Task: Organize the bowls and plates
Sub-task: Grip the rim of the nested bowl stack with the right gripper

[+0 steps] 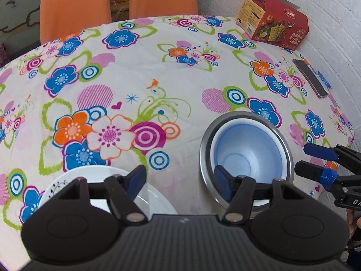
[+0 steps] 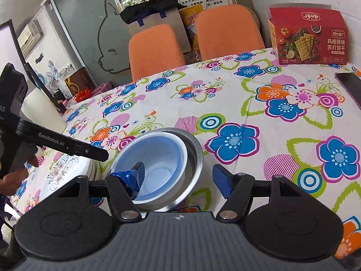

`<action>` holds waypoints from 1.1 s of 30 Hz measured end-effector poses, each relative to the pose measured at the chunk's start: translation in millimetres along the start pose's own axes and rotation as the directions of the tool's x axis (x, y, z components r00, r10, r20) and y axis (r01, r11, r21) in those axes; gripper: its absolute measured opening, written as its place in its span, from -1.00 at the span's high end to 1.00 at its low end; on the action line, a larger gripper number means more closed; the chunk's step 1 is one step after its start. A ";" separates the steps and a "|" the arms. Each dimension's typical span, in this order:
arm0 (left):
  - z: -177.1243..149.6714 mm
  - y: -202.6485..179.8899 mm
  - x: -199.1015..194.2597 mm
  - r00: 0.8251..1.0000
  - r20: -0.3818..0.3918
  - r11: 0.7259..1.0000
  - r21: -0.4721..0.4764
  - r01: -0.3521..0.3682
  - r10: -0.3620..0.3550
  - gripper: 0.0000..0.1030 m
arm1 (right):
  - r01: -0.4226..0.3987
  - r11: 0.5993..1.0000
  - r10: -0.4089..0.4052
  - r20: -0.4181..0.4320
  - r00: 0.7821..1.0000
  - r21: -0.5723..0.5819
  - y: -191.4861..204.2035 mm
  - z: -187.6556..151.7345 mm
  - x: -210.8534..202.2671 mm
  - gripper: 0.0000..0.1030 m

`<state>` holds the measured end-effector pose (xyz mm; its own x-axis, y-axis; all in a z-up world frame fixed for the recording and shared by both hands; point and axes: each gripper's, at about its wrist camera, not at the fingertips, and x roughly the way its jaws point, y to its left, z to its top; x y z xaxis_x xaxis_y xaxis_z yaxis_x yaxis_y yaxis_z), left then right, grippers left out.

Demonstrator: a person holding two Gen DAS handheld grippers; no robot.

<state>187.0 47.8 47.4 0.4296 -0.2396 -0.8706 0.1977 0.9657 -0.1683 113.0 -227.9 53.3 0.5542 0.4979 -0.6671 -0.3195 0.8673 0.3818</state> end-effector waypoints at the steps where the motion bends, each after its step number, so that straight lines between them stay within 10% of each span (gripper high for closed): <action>1: 0.9 -2.6 1.7 1.000 -0.001 1.000 0.017 -0.010 0.010 -0.20 | -0.003 1.000 0.003 0.002 1.000 0.004 -0.9 0.0 -0.8 -0.02; 33: 7.3 4.0 36.7 1.000 -0.014 1.000 0.002 0.006 -0.006 -0.30 | 0.116 0.979 -0.140 -0.134 0.981 -0.168 -0.4 -1.5 13.0 -0.06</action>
<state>210.0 42.1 18.1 0.4157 -0.2438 -0.8762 0.2020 0.9641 -0.1724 119.2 -221.8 43.6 0.4851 0.3671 -0.7936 -0.3777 0.9066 0.1885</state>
